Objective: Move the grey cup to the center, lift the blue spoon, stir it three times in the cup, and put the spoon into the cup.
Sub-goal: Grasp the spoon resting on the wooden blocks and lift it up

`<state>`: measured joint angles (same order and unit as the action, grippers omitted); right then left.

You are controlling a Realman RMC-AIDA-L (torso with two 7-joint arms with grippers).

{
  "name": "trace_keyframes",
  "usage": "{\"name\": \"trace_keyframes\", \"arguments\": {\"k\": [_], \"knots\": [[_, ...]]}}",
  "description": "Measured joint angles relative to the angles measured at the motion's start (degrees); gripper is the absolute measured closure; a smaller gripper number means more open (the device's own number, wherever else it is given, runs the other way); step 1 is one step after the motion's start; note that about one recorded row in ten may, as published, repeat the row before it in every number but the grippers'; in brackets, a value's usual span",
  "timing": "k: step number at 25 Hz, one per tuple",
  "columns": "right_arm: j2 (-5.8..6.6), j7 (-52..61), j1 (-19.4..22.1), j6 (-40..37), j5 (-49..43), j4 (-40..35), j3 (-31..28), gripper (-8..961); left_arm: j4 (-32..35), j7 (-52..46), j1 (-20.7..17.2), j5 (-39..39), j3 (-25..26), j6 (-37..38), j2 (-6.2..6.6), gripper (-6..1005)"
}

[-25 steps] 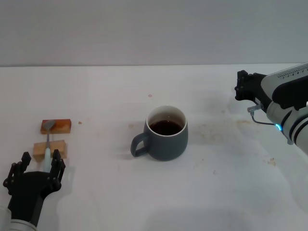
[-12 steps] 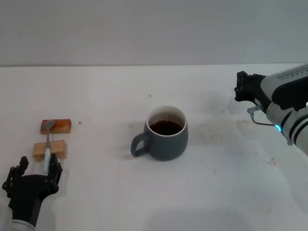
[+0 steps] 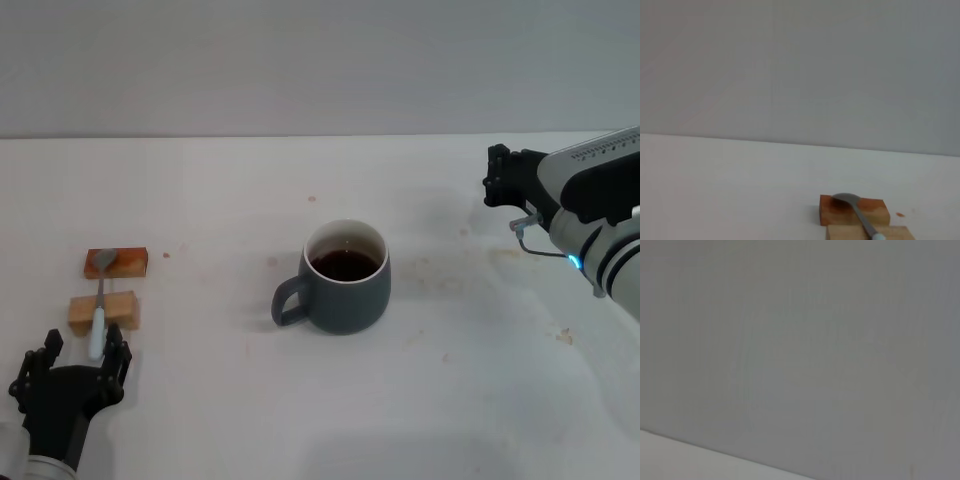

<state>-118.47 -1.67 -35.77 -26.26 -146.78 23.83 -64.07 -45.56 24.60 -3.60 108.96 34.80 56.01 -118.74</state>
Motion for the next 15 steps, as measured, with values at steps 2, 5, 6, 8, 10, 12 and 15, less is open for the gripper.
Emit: {"name": "trace_keyframes", "arguments": {"k": [2,5,6,8,10,12,15], "knots": [[0.0,0.0,-0.11,0.0,0.0,0.03,0.0,937,0.25,-0.34,0.31,-0.61,-0.55,0.06,0.0,419],[0.0,0.0,-0.26,0.0,0.0,0.08,0.0,937,0.3,-0.36,0.41,-0.67,-0.76,0.07,0.0,421],[0.0,0.0,-0.3,0.0,0.0,0.08,0.0,937,0.3,-0.36,0.42,-0.69,-0.79,0.08,0.0,421],[0.0,0.0,-0.36,0.0,0.0,0.08,0.0,937,0.3,-0.36,0.42,-0.69,-0.82,0.14,0.0,422],[0.0,0.0,-0.38,0.0,0.0,0.08,0.0,937,0.17,-0.38,0.41,-0.69,-1.1,0.45,0.0,423],[0.0,0.0,-0.42,-0.01,0.0,0.08,0.01,937,0.09,-0.38,0.38,-0.69,-1.29,0.7,0.02,426],[0.0,0.0,-0.45,-0.02,0.0,0.08,0.0,937,-0.15,-0.35,0.26,-0.69,-1.5,1.12,0.08,431]]}}
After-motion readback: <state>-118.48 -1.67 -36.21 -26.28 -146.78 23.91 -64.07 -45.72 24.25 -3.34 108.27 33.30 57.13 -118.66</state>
